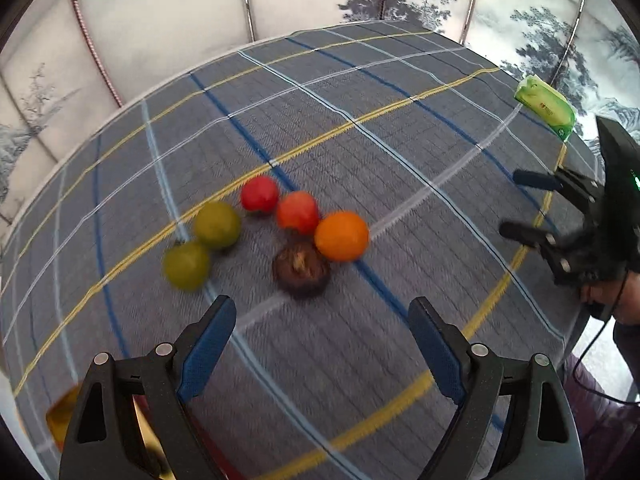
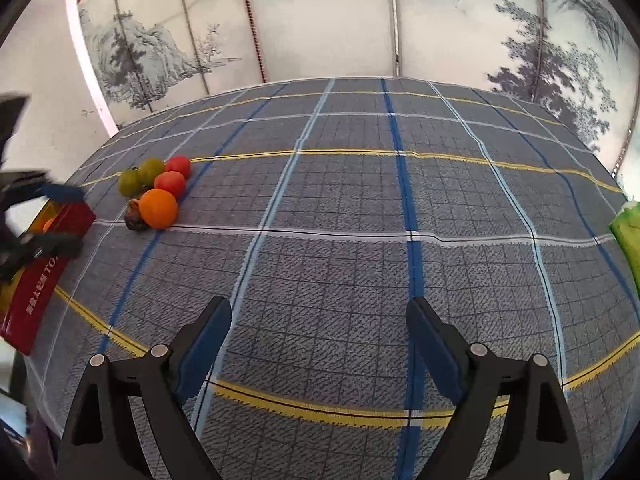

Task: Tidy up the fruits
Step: 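Move the left tool toward the last dark brown fruit, then close the left tool on the dark brown fruit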

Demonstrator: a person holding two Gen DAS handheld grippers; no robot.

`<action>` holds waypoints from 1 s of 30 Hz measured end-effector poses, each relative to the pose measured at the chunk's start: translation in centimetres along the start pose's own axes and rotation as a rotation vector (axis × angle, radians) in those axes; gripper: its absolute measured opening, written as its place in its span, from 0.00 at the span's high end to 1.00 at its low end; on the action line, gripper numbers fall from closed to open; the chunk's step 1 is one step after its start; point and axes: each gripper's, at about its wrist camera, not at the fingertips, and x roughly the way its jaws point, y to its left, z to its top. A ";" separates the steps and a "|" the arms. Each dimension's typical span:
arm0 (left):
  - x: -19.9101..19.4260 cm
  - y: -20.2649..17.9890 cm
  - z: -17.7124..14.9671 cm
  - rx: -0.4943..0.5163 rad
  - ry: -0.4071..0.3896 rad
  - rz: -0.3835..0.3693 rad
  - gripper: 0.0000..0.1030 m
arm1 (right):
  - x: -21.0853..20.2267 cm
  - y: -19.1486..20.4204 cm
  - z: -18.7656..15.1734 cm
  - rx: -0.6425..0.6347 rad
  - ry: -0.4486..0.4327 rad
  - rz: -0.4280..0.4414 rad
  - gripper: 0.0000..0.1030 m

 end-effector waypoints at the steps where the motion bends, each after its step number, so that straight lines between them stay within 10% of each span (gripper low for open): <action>1: 0.4 0.3 0.4 0.006 0.004 -0.006 0.15 | 0.0 0.1 0.0 -0.007 -0.001 0.002 0.15; 15: 5.5 1.6 2.2 0.089 0.114 -0.046 0.61 | 0.2 0.0 0.2 -0.008 0.009 0.046 0.15; 30: -5.4 -3.3 -8.0 -0.356 -0.054 -0.003 0.61 | 0.6 0.5 0.2 -0.030 0.032 0.018 0.11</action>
